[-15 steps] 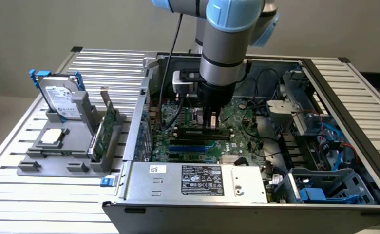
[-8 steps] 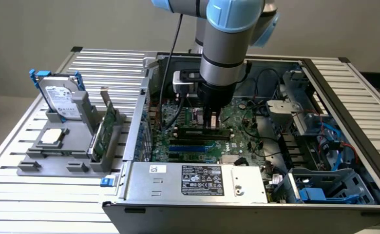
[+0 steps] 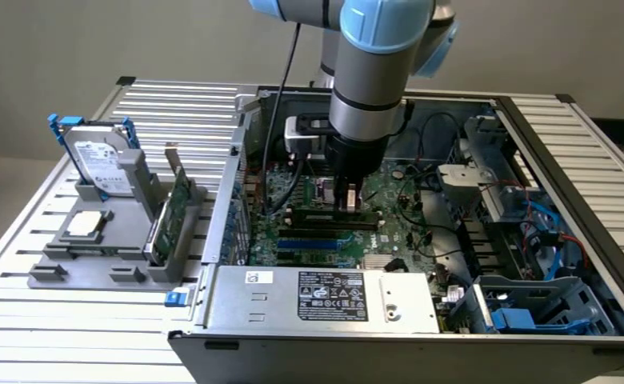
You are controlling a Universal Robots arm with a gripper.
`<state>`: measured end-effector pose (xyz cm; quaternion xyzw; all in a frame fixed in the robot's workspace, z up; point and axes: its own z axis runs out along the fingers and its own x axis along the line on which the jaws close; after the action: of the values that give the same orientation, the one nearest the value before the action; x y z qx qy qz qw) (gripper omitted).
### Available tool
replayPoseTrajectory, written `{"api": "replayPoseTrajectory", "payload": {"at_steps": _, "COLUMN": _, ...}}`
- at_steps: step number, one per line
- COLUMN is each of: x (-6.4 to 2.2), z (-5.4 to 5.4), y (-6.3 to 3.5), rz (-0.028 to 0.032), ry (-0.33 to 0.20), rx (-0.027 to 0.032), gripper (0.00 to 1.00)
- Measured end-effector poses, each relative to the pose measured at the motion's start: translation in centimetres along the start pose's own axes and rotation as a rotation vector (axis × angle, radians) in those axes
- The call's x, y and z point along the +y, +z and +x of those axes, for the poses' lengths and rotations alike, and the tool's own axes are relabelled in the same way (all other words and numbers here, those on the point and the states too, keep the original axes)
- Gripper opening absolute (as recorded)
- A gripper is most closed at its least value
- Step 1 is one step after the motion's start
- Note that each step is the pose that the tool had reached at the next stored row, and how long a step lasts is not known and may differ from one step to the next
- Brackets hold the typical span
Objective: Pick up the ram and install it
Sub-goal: 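Insert the ram into the slot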
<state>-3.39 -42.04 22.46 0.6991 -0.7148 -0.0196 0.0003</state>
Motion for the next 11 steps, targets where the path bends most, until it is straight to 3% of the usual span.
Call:
{"api": "replayPoseTrajectory", "payload": {"at_steps": 4, "x": -0.01, "z": 0.01, "y": 0.16, "rz": -0.0001, "ry": 0.001, "rx": 0.0004, "gripper": 0.14}}
{"api": "replayPoseTrajectory", "payload": {"at_steps": 6, "x": -0.03, "z": -0.03, "y": 0.39, "rz": 0.0015, "ry": 0.001, "rx": -0.0029, "gripper": 0.14}}
{"api": "replayPoseTrajectory", "payload": {"at_steps": 11, "x": -0.02, "z": 0.01, "y": 0.49, "rz": 0.0002, "ry": 0.002, "rx": -0.0002, "gripper": 0.14}}
